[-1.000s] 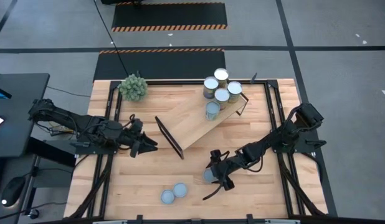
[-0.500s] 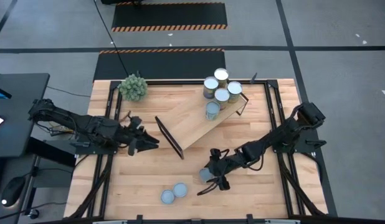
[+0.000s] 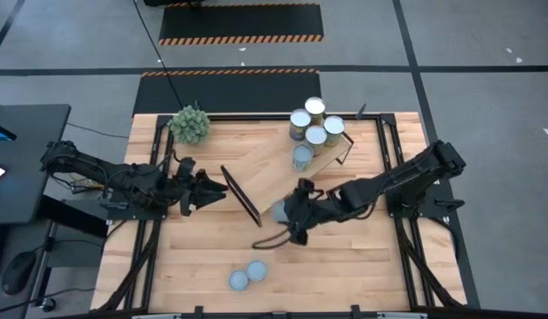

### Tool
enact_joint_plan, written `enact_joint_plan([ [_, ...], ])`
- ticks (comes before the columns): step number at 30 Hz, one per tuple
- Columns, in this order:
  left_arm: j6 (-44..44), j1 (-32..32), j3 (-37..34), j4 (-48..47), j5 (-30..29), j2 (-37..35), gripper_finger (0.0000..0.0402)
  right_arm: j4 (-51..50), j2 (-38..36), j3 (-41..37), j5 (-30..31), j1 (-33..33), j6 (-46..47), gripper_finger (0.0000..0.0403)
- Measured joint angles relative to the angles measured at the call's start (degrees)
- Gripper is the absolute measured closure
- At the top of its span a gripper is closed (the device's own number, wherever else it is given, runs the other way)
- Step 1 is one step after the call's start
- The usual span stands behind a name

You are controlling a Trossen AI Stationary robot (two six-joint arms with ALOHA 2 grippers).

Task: Pick and place cans onto a shelf
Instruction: Put the canned tomato on the shelf

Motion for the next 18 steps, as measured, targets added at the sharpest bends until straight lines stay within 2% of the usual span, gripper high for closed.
enact_joint_plan([
  [4, 1.8, 0.0, 0.0, -0.1, -2.2, 0.0, 0.0186, -0.4, 0.5, 2.9, 4.8, -2.3, -1.2, 0.0117],
  [8, 2.9, 0.0, 0.0, -0.1, -3.2, 0.0, 0.0186, -0.5, 0.7, 2.7, 6.6, -5.3, -1.0, 0.0117],
  [13, 3.0, 0.0, 0.0, -0.6, -3.2, 0.0, 0.0186, -0.4, 0.7, 2.6, 5.3, -8.4, -3.5, 0.0113],
  [18, 3.0, 0.0, 0.0, -0.9, -3.0, 0.0, 0.0186, -0.4, 0.7, 2.6, 1.0, -9.9, -5.0, 0.0082],
])
